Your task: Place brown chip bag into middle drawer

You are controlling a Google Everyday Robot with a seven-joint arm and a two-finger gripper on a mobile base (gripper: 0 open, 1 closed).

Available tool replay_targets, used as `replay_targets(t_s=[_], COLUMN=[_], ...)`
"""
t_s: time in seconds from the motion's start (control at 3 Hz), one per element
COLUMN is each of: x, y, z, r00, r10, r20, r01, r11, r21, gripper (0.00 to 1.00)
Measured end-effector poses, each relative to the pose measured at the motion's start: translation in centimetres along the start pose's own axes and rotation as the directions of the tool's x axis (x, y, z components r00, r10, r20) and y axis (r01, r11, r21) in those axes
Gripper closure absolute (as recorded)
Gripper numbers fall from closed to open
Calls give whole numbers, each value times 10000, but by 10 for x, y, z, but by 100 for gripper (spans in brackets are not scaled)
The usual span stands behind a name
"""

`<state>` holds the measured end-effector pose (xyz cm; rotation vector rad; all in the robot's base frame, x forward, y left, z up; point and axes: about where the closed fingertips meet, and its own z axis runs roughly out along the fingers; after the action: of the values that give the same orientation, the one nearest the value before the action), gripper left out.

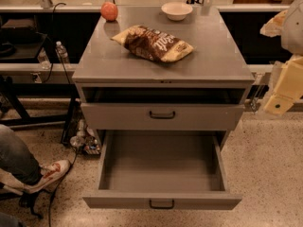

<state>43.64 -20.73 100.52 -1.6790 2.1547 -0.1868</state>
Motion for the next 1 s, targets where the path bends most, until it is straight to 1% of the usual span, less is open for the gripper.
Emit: replay_targets(t_s=[0.33, 0.67, 1.0], x=[-1, -56, -111], y=[0, -38, -79], z=[0, 19, 51], r00=[10000, 9881, 9509], r10=[5, 541, 1494], r20=[19, 1438, 2709], r01=[-5, -575, -1544], r11=[10000, 9981, 9880], r21=[19, 201, -28], gripper=[0, 0, 0])
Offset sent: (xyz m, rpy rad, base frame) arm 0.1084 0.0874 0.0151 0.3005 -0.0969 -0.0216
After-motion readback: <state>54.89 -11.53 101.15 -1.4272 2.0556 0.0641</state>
